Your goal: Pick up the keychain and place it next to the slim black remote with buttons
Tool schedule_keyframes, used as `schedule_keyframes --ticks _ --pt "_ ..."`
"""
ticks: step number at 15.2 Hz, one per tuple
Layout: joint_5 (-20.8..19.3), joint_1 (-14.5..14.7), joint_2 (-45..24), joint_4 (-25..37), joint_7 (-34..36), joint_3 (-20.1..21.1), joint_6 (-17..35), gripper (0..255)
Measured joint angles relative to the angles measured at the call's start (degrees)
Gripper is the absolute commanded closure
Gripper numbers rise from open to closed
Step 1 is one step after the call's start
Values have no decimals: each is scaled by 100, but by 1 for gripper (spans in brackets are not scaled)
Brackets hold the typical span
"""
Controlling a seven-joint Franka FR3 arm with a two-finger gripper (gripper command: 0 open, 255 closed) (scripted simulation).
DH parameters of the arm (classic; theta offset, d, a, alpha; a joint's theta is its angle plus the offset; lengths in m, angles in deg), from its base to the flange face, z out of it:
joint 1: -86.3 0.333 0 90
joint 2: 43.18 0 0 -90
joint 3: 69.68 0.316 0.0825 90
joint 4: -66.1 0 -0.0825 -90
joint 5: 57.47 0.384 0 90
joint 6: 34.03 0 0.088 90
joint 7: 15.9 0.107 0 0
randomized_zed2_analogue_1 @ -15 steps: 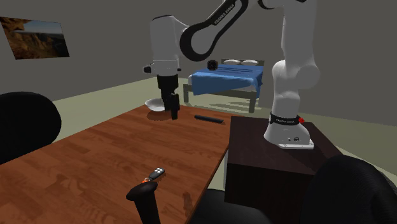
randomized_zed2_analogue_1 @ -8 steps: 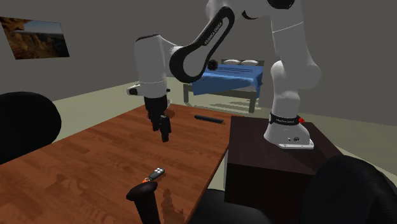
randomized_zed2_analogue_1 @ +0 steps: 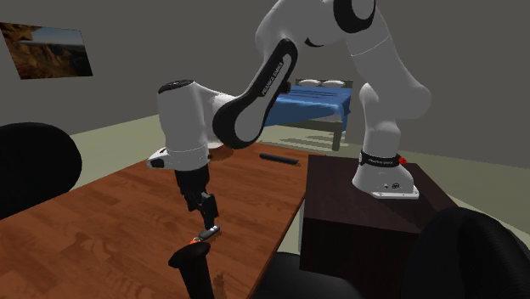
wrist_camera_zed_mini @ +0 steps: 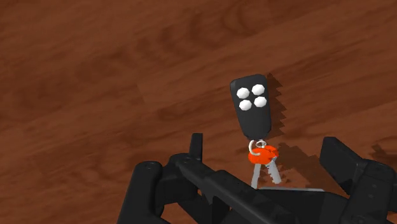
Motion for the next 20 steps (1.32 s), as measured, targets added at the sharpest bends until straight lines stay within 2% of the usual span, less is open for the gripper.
schedule_keyframes --ticks 8,15,16,20 --pt "-184 162 -576 239 59 -104 312 0" --pt "-210 171 -656 251 67 -129 383 0" --pt "-210 171 -656 251 67 -129 383 255" --pt "-193 201 -616 243 63 -76 356 255"
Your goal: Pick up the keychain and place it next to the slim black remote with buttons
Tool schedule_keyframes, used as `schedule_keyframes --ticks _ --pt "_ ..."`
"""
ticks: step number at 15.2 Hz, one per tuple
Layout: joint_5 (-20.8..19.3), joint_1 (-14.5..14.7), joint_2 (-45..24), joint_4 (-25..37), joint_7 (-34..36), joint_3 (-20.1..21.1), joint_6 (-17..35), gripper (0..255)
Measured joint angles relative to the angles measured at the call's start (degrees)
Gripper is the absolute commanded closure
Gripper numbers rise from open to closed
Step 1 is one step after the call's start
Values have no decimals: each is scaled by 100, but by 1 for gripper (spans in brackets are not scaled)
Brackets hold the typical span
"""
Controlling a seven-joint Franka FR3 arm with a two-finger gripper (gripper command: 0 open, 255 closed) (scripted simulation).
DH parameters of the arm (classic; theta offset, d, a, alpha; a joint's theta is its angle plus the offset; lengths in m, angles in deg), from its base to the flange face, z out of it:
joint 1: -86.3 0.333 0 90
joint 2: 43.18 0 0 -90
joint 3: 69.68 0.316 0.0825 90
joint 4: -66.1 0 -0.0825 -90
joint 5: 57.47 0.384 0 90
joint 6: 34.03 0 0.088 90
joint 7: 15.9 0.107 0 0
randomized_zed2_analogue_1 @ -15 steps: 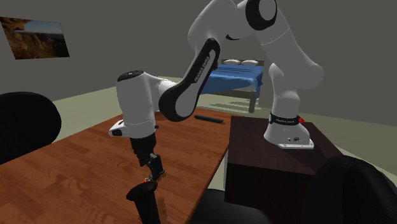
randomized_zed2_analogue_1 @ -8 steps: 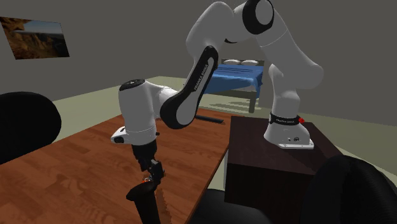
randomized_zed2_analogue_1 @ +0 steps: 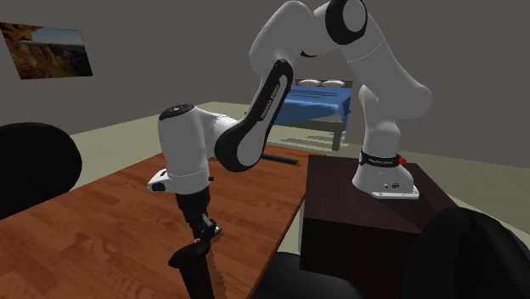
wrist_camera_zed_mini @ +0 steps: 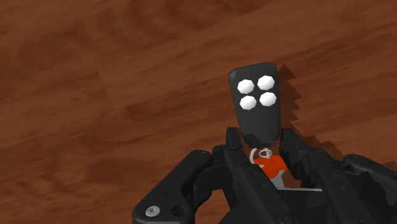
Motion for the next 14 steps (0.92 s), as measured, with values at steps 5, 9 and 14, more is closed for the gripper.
schedule_keyframes --ticks 5,9,14 --pt "0 -23 -32 64 -27 -19 -20 255" --pt "20 -48 86 -18 -13 -13 -67 255" --pt "110 -108 359 -55 -75 62 -303 255"
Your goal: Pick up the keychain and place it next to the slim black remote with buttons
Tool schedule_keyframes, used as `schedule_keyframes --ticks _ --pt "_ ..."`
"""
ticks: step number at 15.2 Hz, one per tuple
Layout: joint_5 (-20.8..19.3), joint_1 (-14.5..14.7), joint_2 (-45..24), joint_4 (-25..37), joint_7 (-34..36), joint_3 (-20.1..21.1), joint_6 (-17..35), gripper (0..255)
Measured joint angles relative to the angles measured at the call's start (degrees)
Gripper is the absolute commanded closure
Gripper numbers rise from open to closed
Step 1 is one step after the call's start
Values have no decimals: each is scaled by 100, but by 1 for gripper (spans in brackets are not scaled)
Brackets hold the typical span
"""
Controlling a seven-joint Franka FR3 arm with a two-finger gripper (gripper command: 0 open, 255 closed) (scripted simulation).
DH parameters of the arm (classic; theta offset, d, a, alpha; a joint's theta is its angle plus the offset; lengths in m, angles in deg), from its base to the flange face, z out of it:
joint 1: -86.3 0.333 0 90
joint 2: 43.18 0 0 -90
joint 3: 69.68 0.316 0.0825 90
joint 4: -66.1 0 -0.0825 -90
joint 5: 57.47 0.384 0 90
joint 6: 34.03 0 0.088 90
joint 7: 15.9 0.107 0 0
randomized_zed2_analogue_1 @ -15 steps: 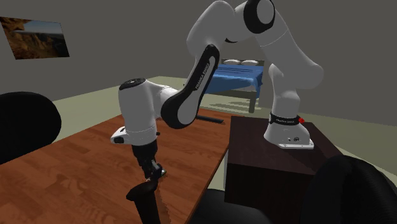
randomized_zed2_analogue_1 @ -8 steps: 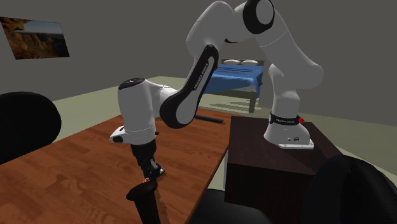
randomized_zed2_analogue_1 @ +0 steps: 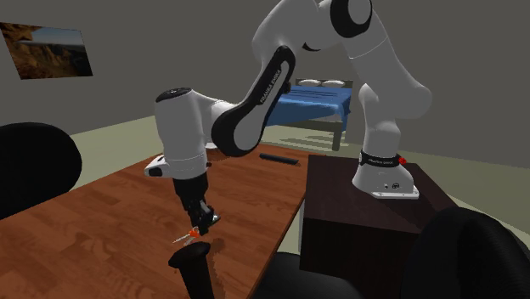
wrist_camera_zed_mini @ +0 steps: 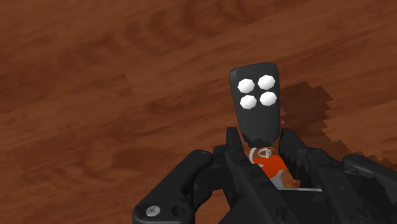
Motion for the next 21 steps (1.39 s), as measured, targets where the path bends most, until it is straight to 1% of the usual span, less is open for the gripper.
schedule_keyframes --ticks 9,10,16,21 --pt "172 -97 473 -19 -115 127 -442 255" --pt "191 -150 554 -114 -163 133 -423 255" --pt "335 -752 1190 -1119 -743 87 -1 255" --pt "495 -1291 1725 -1905 -1376 10 308 255"
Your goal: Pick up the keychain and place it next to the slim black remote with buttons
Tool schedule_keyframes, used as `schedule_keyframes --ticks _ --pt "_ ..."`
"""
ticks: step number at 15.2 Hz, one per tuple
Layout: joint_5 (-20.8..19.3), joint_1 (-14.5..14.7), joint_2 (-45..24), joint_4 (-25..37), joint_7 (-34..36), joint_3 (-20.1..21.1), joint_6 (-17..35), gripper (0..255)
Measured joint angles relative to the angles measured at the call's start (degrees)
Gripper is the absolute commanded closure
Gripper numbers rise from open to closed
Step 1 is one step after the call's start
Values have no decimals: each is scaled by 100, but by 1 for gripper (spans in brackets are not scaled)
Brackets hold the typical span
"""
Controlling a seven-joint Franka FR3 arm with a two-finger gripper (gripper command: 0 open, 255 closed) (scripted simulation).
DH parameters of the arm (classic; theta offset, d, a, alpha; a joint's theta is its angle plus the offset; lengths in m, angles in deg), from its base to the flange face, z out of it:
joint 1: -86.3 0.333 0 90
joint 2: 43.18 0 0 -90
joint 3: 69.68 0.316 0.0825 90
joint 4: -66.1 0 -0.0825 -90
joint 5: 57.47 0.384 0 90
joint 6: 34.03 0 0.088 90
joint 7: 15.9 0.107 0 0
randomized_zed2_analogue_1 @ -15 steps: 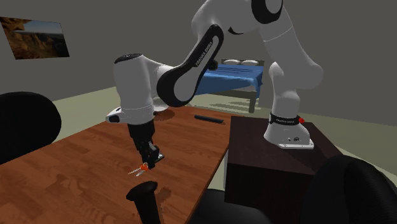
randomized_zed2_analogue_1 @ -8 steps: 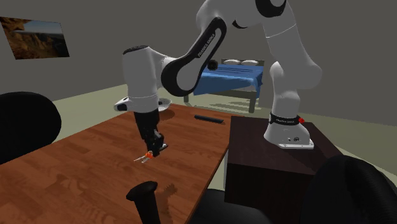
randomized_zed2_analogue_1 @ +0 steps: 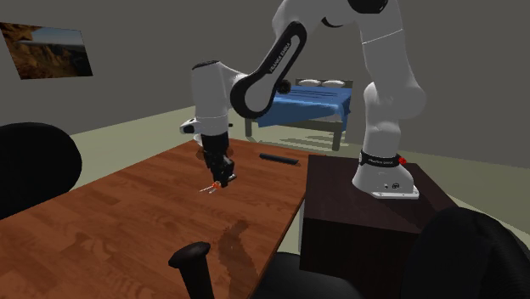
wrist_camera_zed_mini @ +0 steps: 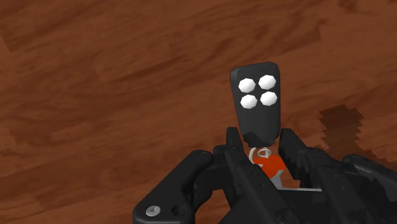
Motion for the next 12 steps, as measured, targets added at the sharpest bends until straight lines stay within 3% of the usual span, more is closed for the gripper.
schedule_keyframes --ticks 12 --pt "279 -1169 726 -1152 -1693 -423 554 255"
